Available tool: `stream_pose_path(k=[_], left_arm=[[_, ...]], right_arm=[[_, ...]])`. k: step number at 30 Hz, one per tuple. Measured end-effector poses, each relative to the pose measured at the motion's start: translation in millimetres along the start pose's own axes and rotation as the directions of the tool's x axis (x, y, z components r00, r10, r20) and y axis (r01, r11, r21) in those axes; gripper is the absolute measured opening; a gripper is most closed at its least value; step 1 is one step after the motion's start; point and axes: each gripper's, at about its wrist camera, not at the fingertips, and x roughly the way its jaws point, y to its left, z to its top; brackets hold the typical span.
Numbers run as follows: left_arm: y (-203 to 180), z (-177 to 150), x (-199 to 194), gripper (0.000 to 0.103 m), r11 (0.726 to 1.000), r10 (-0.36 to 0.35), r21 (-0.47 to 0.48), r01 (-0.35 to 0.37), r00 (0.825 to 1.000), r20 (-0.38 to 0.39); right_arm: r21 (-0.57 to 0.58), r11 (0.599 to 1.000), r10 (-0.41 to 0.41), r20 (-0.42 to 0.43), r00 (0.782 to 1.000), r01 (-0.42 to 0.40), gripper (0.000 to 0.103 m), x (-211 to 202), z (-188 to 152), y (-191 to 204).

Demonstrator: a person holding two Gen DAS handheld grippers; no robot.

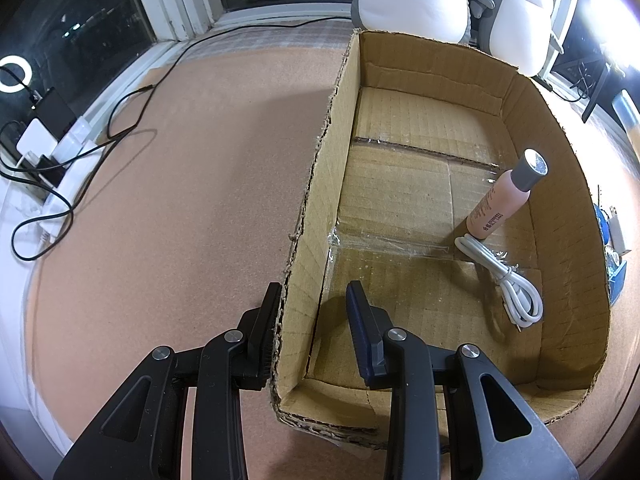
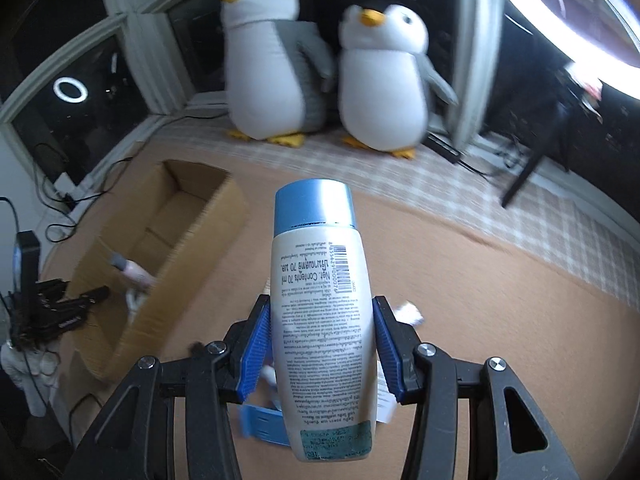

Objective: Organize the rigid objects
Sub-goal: 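Carry the lotion bottle with the right gripper into the box and release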

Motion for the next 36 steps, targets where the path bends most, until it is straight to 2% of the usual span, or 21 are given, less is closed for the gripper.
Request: stream_pose_path(k=[10,15,19,24,29,33,36], left_arm=[[0.5,0.0,0.9,0.031,1.000,-0.009,-0.005,0.009,1.000,0.002],[0.6,0.0,1.2,0.031,1.000,-0.015,-0.010,0.015,1.000,0.003],[1.2,-0.5,1.2,0.031,1.000,-0.020,-0.013,0.020,1.000,0.004],[2.6,-0.3,1.7,0.031,1.000,-0.026,-0.016,0.026,1.000,0.005],[2.6,-0.2,1.7,0.031,1.000,-0.026,-0.017,0.026,1.000,0.005],[1.9,-0.1,1.6,0.031,1.000,-0.025,-0.015,0.025,1.000,0.005],[0.7,0.2,1.7,0.031,1.000,-0.022,-0.012,0.022,1.000,0.006]], right_arm=[[-0.062,0.994,0.094,-0.012,0.995,-0.095,0.045,28.2,35.0,80.5],[-0.060,0.992,0.113,-0.040,0.993,-0.115,0.045,49.4,46.6,105.4],[-0.089,0.991,0.098,-0.065,0.993,-0.103,0.045,67.6,51.3,125.3],[-0.068,0.993,0.093,-0.094,0.991,-0.100,0.045,85.4,57.8,132.5],[-0.042,0.994,0.098,-0.082,0.992,-0.101,0.046,93.2,67.0,133.0],[-0.003,0.989,0.148,-0.068,0.987,-0.148,0.061,92.8,72.6,127.5],[-0.017,0.990,0.140,-0.051,0.989,-0.141,0.061,87.6,72.3,128.2]])
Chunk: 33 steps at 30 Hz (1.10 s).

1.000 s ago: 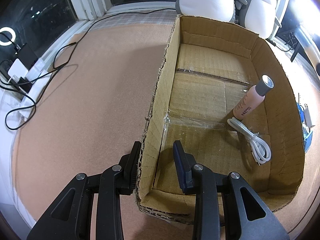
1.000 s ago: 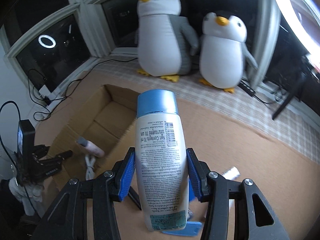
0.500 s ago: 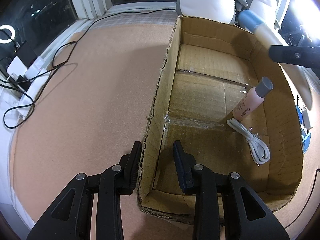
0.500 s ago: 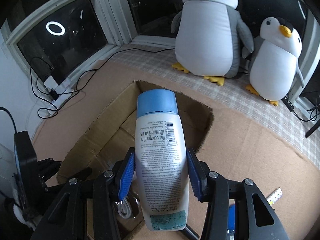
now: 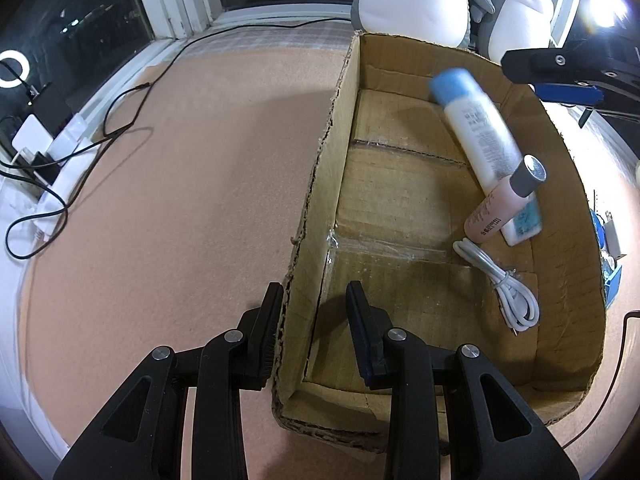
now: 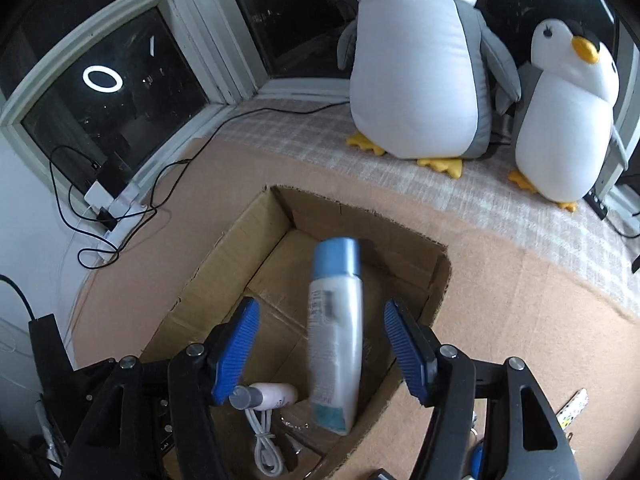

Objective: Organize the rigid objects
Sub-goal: 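Carry the lotion bottle with the right gripper into the box and release, then move the right gripper to the white charger and close on it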

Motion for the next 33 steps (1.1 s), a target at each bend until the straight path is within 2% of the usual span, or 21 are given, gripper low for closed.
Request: stream_pose_path(k=[12,23,28,33], left_arm=[[-0.6,0.2,-0.1,0.031,1.000,0.006,0.008,-0.006,1.000,0.002],[-1.1,1.2,-0.7,0.031,1.000,0.011,0.014,-0.011,1.000,0.002],[-0.8,1.0,-0.8,0.031,1.000,0.012,0.015,-0.012,1.000,0.002],[-0.9,0.9,-0.9,0.031,1.000,0.012,0.015,-0.012,1.000,0.002]], right_arm=[[0.032,0.999,-0.014,0.057,0.998,0.012,0.061,-37.5,-20.5,-20.6],[0.111,0.991,-0.085,0.117,0.989,0.072,0.061,-84.5,-53.7,-73.9],[0.156,0.980,-0.138,0.098,0.986,0.122,0.061,-101.7,-75.6,-110.0],[0.199,0.961,-0.206,0.040,0.978,0.194,0.061,-109.1,-99.6,-143.1]])
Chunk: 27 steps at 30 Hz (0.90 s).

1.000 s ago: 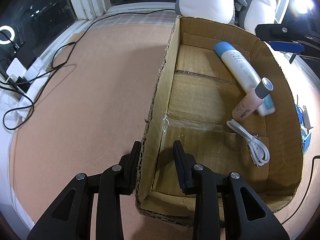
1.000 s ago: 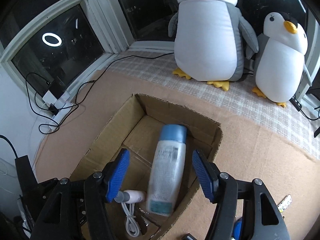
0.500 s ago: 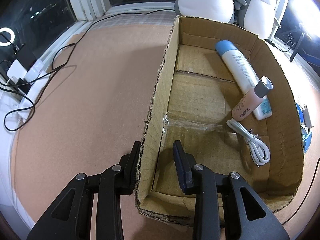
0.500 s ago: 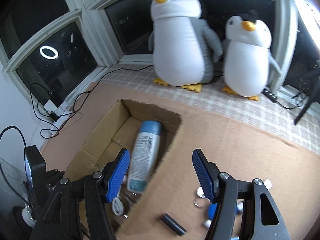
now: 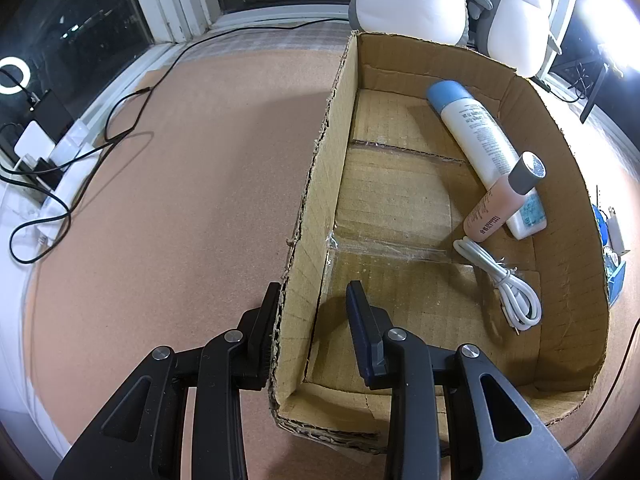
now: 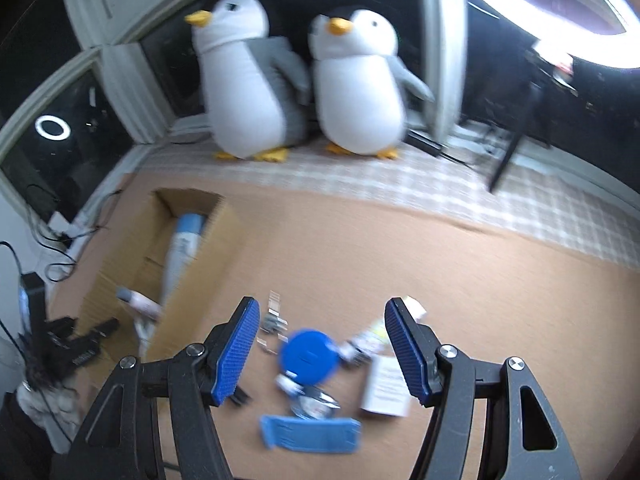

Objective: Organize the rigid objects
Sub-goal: 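Move the right gripper to the white charger and close on it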

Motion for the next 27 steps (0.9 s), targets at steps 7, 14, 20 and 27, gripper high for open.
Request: stream_pose_path(k=[7,14,20,27], left_arm=[[-0.3,0.0,-0.2,0.031,1.000,0.001,0.001,-0.001,1.000,0.000],[-0.4,0.0,-0.3,0.031,1.000,0.001,0.000,-0.001,1.000,0.000],[0.0,0.0,-0.8,0.031,1.000,0.000,-0.001,0.000,1.000,0.001],[0.2,0.1,-0.9,0.031,1.000,0.000,-0.001,0.000,1.000,0.001]], right_arm=[[0.059,0.996,-0.059,-0.085,0.995,0.064,0.061,14.8,-19.0,-32.3],[0.094,0.994,-0.044,-0.132,0.990,0.057,0.061,27.1,-32.5,-43.9],[0.081,0.995,-0.047,-0.180,0.983,0.063,0.054,41.8,-41.7,-37.9],[0.071,0.994,-0.069,-0.210,0.975,0.085,0.049,51.7,-45.3,-35.5]])
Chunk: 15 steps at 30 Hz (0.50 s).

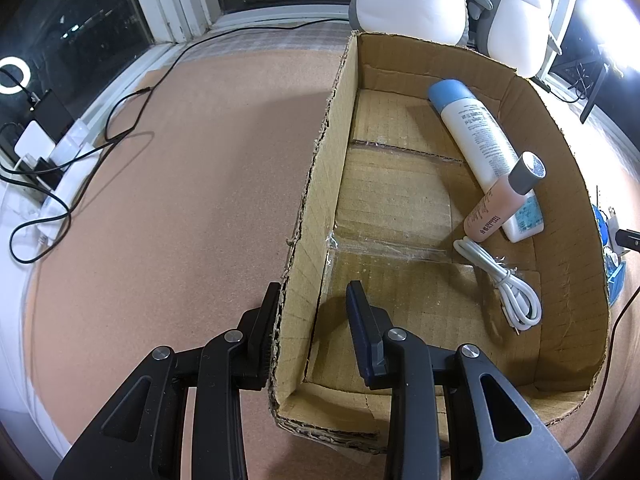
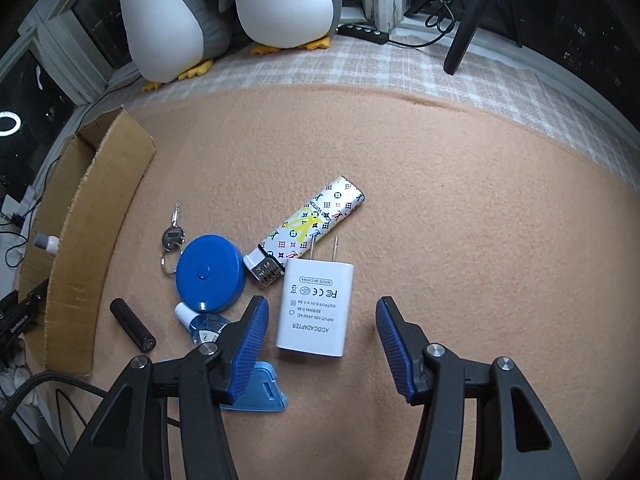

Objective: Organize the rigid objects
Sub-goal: 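Move the right gripper to the white charger and close on it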

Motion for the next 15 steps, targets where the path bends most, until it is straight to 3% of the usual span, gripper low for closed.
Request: stream_pose_path(k=[11,15], left_arm=[[0.0,-0.1,0.0,0.031,1.000,0.000,0.000,0.000,1.000,0.000],[0.1,0.0,-0.1,0.031,1.000,0.000,0.000,0.000,1.000,0.000]], right_arm=[[-0.029,0.999,-0.040,-0.018,0.999,0.040,0.032,8.7,3.8,4.3],[-0.028,0.999,-0.044,-0.014,0.999,0.043,0.032,8.6,3.9,3.0]])
